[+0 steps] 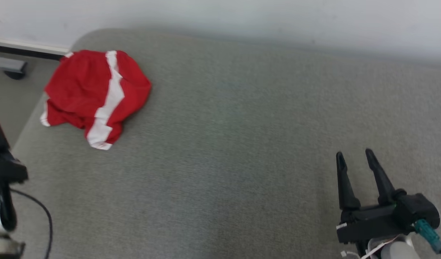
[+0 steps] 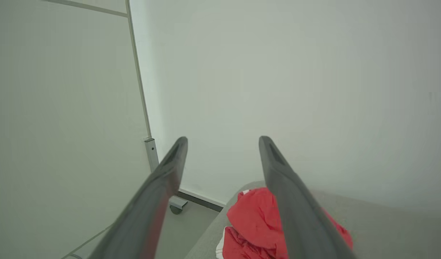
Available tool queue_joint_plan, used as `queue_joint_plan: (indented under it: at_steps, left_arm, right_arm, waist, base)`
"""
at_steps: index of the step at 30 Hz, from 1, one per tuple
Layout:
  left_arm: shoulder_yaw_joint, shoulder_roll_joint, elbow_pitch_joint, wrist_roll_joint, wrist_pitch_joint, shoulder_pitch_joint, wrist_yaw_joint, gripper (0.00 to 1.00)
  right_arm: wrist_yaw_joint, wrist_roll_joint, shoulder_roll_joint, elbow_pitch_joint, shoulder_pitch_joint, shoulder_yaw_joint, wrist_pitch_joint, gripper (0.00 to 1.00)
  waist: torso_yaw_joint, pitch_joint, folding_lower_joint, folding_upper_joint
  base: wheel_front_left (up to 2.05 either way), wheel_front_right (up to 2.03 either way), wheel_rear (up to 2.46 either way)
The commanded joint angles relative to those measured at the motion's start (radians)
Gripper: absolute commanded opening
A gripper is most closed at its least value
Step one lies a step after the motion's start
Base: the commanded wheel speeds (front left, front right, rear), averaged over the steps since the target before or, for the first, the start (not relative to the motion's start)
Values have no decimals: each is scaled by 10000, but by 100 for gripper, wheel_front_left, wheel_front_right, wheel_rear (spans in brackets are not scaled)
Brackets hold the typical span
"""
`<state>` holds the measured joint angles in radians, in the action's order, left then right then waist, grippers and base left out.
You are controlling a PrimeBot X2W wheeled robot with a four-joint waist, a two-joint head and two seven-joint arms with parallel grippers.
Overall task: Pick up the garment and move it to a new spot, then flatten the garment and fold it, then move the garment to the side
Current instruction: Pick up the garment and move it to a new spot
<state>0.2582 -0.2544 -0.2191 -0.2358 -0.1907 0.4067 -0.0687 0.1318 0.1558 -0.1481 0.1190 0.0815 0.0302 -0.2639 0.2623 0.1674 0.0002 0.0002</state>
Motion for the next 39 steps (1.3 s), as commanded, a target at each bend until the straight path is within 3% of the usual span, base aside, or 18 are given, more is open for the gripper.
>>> queue_joint_plan:
  at_steps: [1, 13, 19, 34, 39]
  left_arm:
    - [17, -252, -215, -97, 129, 736, 0, 100]
    - [-138, -1635, -2115, -308, 1305, 3710, -158, 100]
    - [-386, -2062, -3418, -309, 2167, 4536, -236, 100]
    - [-603, -2566, -6522, -1071, 5530, 5456, -403, 100]
    - [-654, -2483, -7053, -1268, 6074, 5495, -414, 100]
  right_arm:
    - [-26, -136, -41, -238, 278, 64, 2, 100]
    - [-26, -366, 7, -1729, 789, 239, 291, 100]
    - [-26, -421, -34, -2481, 827, 400, 601, 100]
    - [-26, -411, -36, -2848, 803, 414, 917, 100]
    - [-26, -481, 13, -2868, 837, 400, 1005, 100]
  waist:
    - [-1523, 1618, -2, -2]
    - [-2731, 3095, -2, -2]
    - [-2894, 3450, -2, -2]
    - [-3027, 3547, -2, -2]
    - [-3040, 3509, -2, -2]
  base:
    - [0, 0, 0]
    - [0, 0, 0]
    - [0, 0, 0]
    - [0, 0, 0]
    - [0, 0, 0]
